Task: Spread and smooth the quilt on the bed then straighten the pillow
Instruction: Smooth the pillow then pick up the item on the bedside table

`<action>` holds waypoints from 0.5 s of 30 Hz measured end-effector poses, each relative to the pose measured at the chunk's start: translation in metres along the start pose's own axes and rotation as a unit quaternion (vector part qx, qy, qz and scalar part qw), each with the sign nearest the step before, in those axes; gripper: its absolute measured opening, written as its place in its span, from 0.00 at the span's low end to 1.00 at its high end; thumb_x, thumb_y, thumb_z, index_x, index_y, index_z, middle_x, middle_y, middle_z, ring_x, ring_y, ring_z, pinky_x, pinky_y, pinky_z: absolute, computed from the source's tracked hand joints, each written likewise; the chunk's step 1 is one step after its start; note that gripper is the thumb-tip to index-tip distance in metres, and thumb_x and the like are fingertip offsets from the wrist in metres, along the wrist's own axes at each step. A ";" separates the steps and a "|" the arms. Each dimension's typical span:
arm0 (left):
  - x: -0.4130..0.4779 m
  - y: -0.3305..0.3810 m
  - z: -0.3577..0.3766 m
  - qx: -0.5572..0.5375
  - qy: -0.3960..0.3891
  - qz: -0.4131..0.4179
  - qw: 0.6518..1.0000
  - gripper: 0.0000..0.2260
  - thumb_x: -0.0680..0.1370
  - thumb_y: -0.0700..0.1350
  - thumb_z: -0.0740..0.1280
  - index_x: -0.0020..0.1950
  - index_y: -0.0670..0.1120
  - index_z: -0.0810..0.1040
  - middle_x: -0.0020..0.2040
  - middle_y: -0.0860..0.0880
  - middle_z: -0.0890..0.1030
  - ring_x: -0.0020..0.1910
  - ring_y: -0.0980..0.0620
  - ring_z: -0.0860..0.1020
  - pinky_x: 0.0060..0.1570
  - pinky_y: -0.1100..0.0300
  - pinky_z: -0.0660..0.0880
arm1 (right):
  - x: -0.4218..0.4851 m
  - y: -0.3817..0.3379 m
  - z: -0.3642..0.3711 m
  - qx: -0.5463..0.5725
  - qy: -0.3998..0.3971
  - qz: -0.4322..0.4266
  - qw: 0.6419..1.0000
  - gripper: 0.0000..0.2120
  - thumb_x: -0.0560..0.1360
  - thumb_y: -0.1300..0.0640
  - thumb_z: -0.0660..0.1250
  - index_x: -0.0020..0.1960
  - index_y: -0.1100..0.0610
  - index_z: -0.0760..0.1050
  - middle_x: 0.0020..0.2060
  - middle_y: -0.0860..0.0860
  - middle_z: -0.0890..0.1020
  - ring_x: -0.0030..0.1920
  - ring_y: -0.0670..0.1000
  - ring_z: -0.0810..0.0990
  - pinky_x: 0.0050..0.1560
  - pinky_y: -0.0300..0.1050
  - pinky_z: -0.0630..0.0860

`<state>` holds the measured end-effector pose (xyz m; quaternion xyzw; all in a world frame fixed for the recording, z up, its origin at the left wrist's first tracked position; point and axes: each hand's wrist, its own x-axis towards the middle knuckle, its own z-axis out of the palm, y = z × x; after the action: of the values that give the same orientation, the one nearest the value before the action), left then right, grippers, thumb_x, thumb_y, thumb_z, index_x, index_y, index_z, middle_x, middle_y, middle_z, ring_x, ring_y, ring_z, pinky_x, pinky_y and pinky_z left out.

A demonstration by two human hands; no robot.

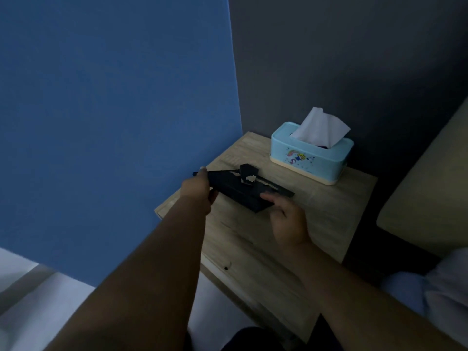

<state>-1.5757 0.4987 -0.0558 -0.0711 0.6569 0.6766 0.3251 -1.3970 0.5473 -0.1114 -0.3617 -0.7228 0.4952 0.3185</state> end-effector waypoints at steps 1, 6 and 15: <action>0.001 0.003 0.000 -0.004 -0.004 0.001 1.000 0.18 0.79 0.51 0.63 0.64 0.40 0.71 0.52 0.45 0.77 0.47 0.50 0.76 0.36 0.60 0.76 | -0.001 0.001 0.000 -0.037 -0.004 -0.034 0.999 0.21 0.73 0.74 0.58 0.62 0.61 0.75 0.59 0.52 0.76 0.56 0.46 0.73 0.56 0.32 0.68; -0.009 0.003 0.003 -0.029 -0.054 0.019 0.998 0.18 0.81 0.52 0.60 0.63 0.40 0.72 0.46 0.46 0.78 0.43 0.51 0.78 0.39 0.60 0.77 | 0.003 0.004 0.008 -0.147 0.022 -0.155 0.977 0.16 0.75 0.66 0.65 0.62 0.62 0.76 0.58 0.59 0.80 0.60 0.56 0.76 0.62 0.44 0.70; -0.027 -0.024 -0.008 -0.005 -0.225 0.019 0.974 0.17 0.83 0.42 0.53 0.69 0.48 0.70 0.53 0.46 0.81 0.49 0.47 0.80 0.45 0.55 0.79 | 0.008 -0.017 0.027 -0.256 0.023 -0.181 0.949 0.20 0.77 0.50 0.55 0.63 0.58 0.75 0.54 0.57 0.82 0.56 0.60 0.78 0.58 0.53 0.74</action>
<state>-1.5448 0.4805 -0.0631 0.0940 0.5643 0.6847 0.4515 -1.4269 0.5370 -0.1025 -0.3053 -0.8712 0.2195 0.3158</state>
